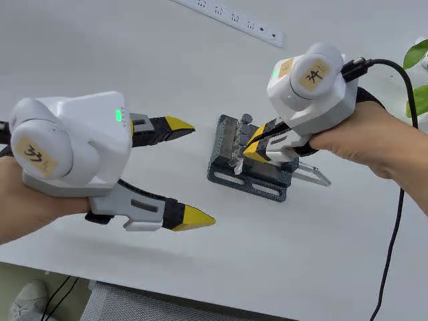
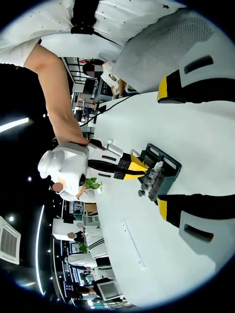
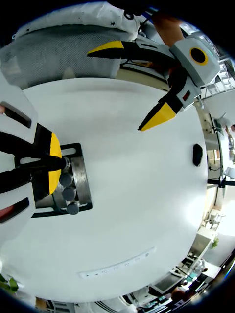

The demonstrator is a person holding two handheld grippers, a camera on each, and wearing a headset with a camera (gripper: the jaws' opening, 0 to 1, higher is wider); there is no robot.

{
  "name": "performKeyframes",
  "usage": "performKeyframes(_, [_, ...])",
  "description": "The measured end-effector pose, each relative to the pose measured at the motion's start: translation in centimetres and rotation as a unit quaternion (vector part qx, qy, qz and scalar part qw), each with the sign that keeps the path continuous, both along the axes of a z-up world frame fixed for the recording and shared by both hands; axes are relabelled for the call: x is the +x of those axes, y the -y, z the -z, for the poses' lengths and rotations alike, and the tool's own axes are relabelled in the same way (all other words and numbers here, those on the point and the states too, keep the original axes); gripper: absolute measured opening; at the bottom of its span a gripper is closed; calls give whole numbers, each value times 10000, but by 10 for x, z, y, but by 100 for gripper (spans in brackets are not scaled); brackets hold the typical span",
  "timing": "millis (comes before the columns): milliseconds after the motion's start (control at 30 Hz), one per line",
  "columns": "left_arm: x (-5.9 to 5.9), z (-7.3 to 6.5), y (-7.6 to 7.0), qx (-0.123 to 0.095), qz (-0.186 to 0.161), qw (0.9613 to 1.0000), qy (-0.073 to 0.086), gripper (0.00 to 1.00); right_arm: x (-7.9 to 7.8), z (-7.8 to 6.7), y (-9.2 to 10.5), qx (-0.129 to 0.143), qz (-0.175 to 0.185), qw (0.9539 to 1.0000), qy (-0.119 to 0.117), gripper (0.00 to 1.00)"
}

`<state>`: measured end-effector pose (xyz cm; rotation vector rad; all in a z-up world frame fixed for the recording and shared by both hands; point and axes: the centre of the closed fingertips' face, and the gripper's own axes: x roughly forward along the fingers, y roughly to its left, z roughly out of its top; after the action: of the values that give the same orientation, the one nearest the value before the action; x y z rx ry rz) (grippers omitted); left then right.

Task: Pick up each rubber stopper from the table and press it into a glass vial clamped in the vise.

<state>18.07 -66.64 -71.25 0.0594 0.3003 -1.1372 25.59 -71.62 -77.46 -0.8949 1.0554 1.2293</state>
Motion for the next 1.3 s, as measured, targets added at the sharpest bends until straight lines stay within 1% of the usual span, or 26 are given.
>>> performKeyframes(400, [0, 3, -2, 13, -34, 10000, -35, 75, -1, 6, -1, -14, -29, 10000, -30, 3])
performKeyframes(600, [0, 5, -3, 23, -32, 10000, -38, 75, -1, 6, -1, -4, -24, 10000, -52, 3])
performKeyframes(767, [1, 4, -3, 12, -37, 10000, -40, 75, -1, 6, -2, 25, 28, 9999, -140, 3])
performKeyframes(833, [1, 4, -3, 15, -37, 10000, -35, 74, 2, 6, 0, 22, 72, 9998, -157, 0])
performKeyframes(900, [1, 4, -3, 4, -42, 10000, -41, 74, 1, 6, 0, 53, 108, 9997, -207, 0])
performKeyframes(1000, [1, 4, -4, 8, -50, 10000, -41, 74, 0, 6, -2, 64, 76, 9998, -180, 2])
performKeyframes(1300, [1, 3, -4, -3, -50, 10000, -50, 74, 0, 5, -2, 52, 56, 9998, -186, 2])
